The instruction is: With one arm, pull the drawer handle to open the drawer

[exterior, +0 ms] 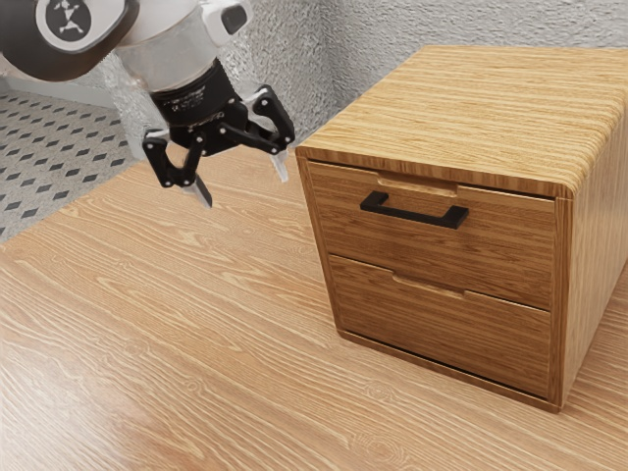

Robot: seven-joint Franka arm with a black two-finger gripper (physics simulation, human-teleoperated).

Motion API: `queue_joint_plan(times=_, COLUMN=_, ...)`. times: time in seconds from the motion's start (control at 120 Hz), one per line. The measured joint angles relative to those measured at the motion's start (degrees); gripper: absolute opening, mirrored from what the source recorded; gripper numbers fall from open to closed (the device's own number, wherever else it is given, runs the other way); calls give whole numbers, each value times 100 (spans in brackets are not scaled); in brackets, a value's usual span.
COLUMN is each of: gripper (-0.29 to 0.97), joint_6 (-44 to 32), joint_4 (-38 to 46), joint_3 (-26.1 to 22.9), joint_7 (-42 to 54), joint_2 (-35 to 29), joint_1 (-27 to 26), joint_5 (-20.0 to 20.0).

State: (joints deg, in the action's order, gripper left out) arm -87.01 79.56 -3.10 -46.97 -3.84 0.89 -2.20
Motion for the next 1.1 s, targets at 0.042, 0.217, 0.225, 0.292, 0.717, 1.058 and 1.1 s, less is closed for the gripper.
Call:
queue_joint_plan(times=0.042, gripper=68, joint_6=-42, joint_4=1, joint_3=-8, joint_7=-342, joint_2=20, joint_1=-36, joint_5=-2)
queue_joint_plan(times=0.217, gripper=68, joint_6=-239, joint_4=33, joint_3=-56, joint_7=-1552, joint_2=35, joint_1=-387, joint_5=-63)
queue_joint_plan(times=0.225, gripper=68, joint_6=-269, joint_4=50, joint_3=-71, joint_7=-1603, joint_2=37, joint_1=-395, joint_5=-65)
queue_joint_plan(times=0.292, gripper=68, joint_6=-569, joint_4=214, joint_3=-166, joint_7=-2000, joint_2=34, joint_1=-476, joint_5=-78)
queue_joint_plan(times=0.717, gripper=68, joint_6=-2042, joint_4=1097, joint_3=-199, joint_7=-4368, joint_2=-112, joint_1=-768, joint_5=-92)
queue_joint_plan(times=1.058, gripper=68, joint_6=-2485, joint_4=1196, joint_3=-197, joint_7=-5445, joint_2=-57, joint_1=-927, joint_5=9)
queue_joint_plan(times=1.1, gripper=68, joint_6=-2529, joint_4=1204, joint_3=-198, joint_7=-5541, joint_2=-54, joint_1=-949, joint_5=13)
